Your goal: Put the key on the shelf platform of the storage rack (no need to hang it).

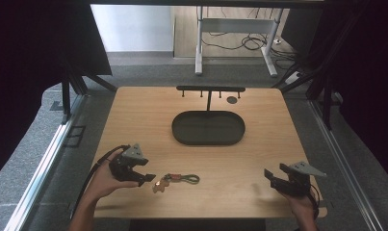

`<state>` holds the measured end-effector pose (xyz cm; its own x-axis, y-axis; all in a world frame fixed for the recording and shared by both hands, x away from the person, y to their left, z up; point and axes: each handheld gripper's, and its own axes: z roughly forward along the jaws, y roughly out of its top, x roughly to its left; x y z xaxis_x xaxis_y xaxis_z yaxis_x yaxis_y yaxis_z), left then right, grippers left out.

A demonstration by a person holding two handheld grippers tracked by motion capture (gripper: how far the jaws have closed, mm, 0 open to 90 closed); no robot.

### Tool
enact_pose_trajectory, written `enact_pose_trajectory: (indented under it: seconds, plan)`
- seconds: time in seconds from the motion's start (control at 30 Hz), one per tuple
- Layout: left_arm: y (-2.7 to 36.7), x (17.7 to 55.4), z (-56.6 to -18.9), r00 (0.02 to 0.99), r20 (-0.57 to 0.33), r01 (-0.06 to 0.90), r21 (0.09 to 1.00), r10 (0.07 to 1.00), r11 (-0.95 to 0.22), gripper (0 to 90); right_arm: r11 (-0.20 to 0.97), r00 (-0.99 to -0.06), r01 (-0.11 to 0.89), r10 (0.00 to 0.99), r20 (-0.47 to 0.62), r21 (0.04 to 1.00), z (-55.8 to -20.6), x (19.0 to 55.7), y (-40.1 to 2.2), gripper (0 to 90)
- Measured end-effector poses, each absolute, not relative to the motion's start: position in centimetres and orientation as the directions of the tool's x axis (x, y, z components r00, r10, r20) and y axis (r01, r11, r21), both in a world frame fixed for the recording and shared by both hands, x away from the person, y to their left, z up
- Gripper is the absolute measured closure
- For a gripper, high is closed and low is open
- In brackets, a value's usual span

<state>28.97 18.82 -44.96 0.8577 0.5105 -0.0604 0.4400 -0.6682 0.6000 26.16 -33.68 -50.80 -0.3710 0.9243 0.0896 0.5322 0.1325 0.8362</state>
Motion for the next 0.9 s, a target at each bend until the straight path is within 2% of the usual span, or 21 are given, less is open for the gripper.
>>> enact_pose_trajectory:
  seconds: [0.4, 0.9]
  plan:
    - [17.2, 29.2, -44.6, 0.881, -0.050, 0.411, 0.573, 0.470, -0.709, 35.7, 0.130, -0.368, 0.527, 0.926, 0.088, 0.840, -50.7, 26.0, -33.8, 28.7]
    - [14.4, 30.3, -45.0, 0.925, -0.048, 0.349, 0.500, 0.376, -0.793, 37.6, 0.140, -0.374, 0.531, 0.924, 0.083, 0.836, -50.8, 26.1, -33.7, 29.0]
